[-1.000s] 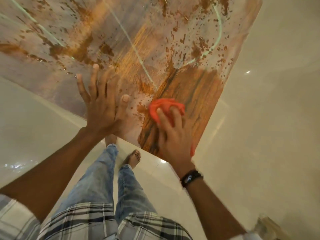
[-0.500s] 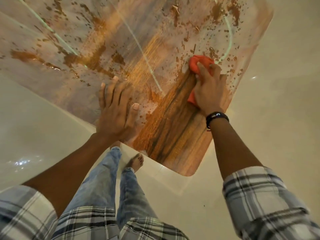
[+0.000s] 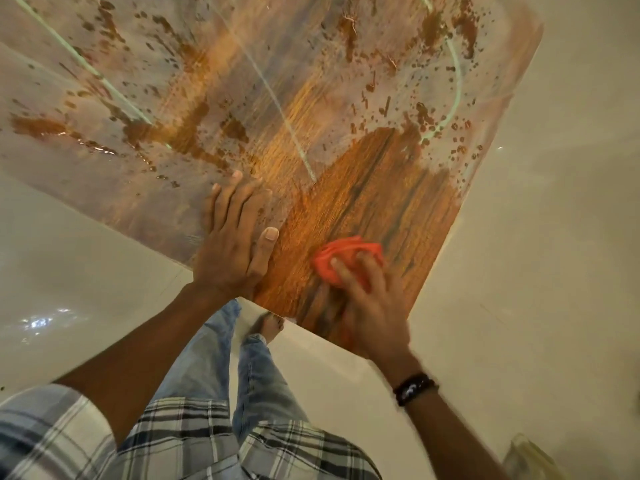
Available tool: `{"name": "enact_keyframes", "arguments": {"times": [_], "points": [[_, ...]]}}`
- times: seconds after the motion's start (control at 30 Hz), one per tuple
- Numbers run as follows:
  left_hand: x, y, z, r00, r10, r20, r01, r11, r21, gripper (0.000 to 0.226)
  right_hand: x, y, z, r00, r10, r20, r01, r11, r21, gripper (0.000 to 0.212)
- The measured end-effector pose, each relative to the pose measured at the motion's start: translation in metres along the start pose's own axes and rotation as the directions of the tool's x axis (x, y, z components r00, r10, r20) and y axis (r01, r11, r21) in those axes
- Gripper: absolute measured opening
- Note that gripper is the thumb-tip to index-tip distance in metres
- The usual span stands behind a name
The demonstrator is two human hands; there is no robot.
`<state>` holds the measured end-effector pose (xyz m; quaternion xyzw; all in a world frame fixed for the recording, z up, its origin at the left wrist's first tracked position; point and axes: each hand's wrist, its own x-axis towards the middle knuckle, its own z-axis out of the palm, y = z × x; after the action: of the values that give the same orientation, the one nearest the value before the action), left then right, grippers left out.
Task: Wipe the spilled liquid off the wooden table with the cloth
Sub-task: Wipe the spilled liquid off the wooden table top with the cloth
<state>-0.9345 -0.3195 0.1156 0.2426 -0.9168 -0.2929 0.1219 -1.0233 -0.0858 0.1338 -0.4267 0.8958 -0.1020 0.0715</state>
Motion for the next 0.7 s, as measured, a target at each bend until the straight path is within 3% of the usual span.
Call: {"name": "enact_keyframes", "arguments": {"times": [0.17, 0.27, 0.37, 0.5, 0.57, 0.7], "points": [[0.001, -0.003, 0.000, 0.998, 0.008, 0.063, -0.008, 1.000, 0.003, 0.064, 0.110, 0.092, -0.026, 0.927, 0.350, -0.135, -0.342, 0.937, 0.076, 0.040], [0.002, -0.003, 0.000, 0.998, 0.006, 0.062, -0.004, 1.000, -0.022, 0.062, 0.148, 0.094, -0.030, 0.868, 0.467, -0.170, -0.461, 0.884, 0.077, 0.039], [0.007, 0.001, -0.004, 0.997, -0.045, 0.060, 0.046, 0.999, -0.007, 0.060, 0.130, 0.049, -0.022, 0.915, 0.378, -0.144, -0.375, 0.926, 0.049, 0.043], [0.050, 0.018, -0.009, 0.996, 0.081, 0.033, -0.080, 0.996, -0.039, 0.057, 0.054, -0.023, -0.002, 0.985, 0.172, 0.022, -0.173, 0.984, 0.043, 0.054], [0.092, 0.026, -0.005, 0.993, 0.116, 0.029, -0.113, 0.990, -0.082, 0.059, 0.029, -0.024, -0.001, 0.996, 0.067, 0.066, -0.068, 0.998, 0.007, 0.054], [0.182, 0.032, 0.016, 0.975, 0.190, 0.113, -0.181, 0.980, -0.086, 0.062, 0.056, 0.033, -0.016, 0.981, 0.192, 0.000, -0.192, 0.981, 0.037, 0.056]]}}
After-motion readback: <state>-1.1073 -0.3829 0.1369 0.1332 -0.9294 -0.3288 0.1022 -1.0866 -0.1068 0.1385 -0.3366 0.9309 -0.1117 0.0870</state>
